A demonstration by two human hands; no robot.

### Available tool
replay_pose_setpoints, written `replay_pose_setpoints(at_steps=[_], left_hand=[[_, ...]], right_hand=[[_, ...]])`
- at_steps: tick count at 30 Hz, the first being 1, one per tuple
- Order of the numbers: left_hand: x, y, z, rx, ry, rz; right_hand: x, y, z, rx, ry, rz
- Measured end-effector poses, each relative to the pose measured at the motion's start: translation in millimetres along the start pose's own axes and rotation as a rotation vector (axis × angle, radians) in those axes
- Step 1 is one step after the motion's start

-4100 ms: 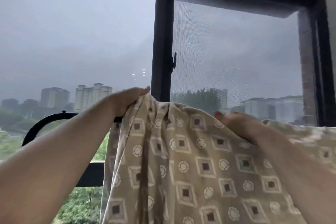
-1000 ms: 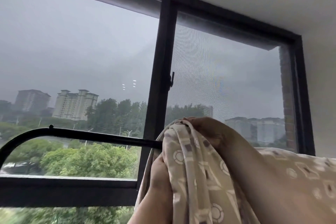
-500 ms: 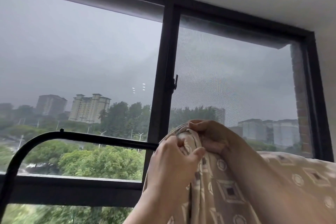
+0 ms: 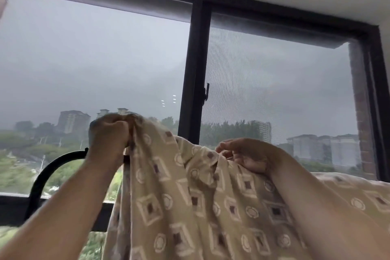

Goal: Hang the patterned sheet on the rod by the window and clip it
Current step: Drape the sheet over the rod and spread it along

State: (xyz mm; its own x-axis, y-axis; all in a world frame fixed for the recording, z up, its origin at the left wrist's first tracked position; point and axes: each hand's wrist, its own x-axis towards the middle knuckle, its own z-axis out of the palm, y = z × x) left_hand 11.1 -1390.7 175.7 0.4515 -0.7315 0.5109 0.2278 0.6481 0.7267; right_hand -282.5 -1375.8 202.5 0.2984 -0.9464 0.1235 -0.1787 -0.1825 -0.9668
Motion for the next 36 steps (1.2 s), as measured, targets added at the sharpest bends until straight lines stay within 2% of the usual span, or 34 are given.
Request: replay_pose_setpoints(at_steps=[2,6,9,10,12,13,14,16,18,19,21,23,25,28,31,33,36], left_hand=[[18.4,-2.8,-21.2,0.015,0.002,0.000],[28.7,-13.1,-57.2,0.232,0.001,0.035],[18.5,-19.9,-73.5,0.444,-0.045,0.052],[6.9,-19.4,-76.3,0.582,-0.009,0.150],[-23.2,-21.9,-76.7,0.862,0.122,0.456],[-45.6,-21.5,-71.0,0.921,0.109,0.572],[-67.3,-21.9,-61.3,0.965,0.011,0.581],[-95.6,-35.5,-40.2,1.155,-0.219,0.383],[-100.3,-60.6,-27.8,1.363,-0.297,0.218],[-93.6,-69.1,-28.6,1.364,-0.282,0.196],[-79.2,-75.4,-40.1,1.153,-0.258,0.160],[-66.5,-69.7,-59.1,0.735,-0.280,0.046],[-44.8,-49.3,-76.9,0.420,-0.192,-0.069],[0.1,-14.7,-102.8,0.365,-0.024,-0.035],[29.5,7.4,-121.9,0.344,0.025,-0.064],[29.8,6.1,-134.5,0.312,0.002,-0.187],[2.6,-0.8,-142.4,0.124,-0.193,-0.436]], right_hand=[[-0.1,-2.3,6.0,0.014,-0.023,0.016],[6.5,-8.8,25.0,-0.077,-0.033,0.039],[4.1,-11.7,34.8,-0.391,-0.071,0.022],[1.7,-11.2,37.5,-0.494,-0.077,0.029],[0.6,-6.6,41.5,-0.623,-0.044,0.026],[0.0,-4.3,42.7,-0.655,-0.010,0.008],[0.1,-1.9,43.3,-0.660,0.014,-0.010],[-0.2,0.5,45.7,-0.625,0.026,-0.020],[-2.9,-0.1,47.7,-0.606,0.025,-0.006],[-4.5,-0.7,47.7,-0.609,0.032,-0.002],[-7.8,-0.6,45.9,-0.599,0.037,0.000],[-12.4,0.7,43.0,-0.583,0.034,0.004],[-14.2,2.3,38.4,-0.559,0.041,0.011],[-14.0,2.6,33.7,-0.500,0.054,0.016],[-11.9,1.3,38.3,-0.471,0.026,0.019],[-11.3,0.7,45.3,-0.473,0.010,-0.002],[-9.7,-0.2,49.4,-0.455,0.022,-0.064]])
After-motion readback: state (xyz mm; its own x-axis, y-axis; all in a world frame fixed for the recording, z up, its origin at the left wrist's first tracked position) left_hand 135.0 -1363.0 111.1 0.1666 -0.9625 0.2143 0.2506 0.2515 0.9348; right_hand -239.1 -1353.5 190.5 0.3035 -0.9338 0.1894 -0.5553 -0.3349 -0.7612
